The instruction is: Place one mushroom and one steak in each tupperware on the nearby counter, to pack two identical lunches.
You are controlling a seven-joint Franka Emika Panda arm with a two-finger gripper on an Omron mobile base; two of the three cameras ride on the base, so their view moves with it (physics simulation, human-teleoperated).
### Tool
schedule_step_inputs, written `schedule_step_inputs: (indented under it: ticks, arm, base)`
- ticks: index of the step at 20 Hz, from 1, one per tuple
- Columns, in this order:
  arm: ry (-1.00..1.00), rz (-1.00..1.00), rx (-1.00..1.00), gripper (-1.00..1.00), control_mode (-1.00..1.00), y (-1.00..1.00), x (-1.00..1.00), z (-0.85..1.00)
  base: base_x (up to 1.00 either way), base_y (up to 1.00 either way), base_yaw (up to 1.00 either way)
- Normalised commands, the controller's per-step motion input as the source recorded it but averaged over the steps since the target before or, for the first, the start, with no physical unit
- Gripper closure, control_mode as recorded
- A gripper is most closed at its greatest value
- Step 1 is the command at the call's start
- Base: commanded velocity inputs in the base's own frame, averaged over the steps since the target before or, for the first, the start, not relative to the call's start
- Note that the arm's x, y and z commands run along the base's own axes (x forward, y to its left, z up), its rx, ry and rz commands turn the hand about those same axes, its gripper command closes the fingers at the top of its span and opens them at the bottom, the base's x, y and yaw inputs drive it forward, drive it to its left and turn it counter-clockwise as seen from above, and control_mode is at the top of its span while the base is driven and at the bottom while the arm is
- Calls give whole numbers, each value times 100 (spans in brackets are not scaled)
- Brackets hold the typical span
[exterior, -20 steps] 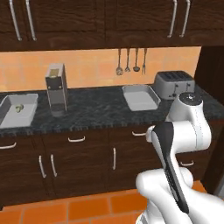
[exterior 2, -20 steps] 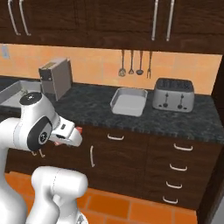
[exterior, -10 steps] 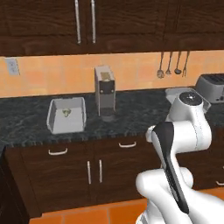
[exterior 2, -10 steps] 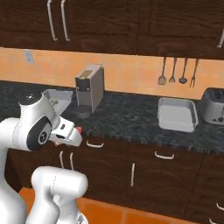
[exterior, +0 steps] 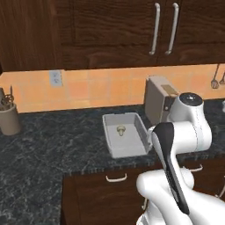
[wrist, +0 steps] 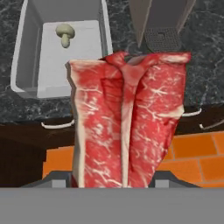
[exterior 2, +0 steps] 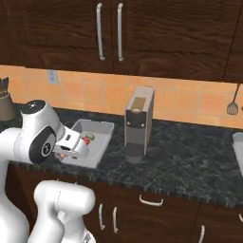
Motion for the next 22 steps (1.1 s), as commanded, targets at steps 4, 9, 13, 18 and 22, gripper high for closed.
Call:
schedule_step_inputs:
  ticks: [4, 9, 13, 18, 22]
  arm:
    - [0, 0, 0, 100, 100, 0, 0, 0]
    - [0, 0, 0, 100, 100, 0, 0, 0]
    - [0, 0, 0, 100, -100, 10, 13, -9]
    - [0, 3, 0, 100, -100, 41, 62, -50]
    - [2, 7, 0, 100, -100, 13, 66, -56]
  base:
    - [80, 32, 1]
    - [60, 20, 0]
    - [31, 28, 0]
    - [0, 0, 0]
    - [0, 0, 0]
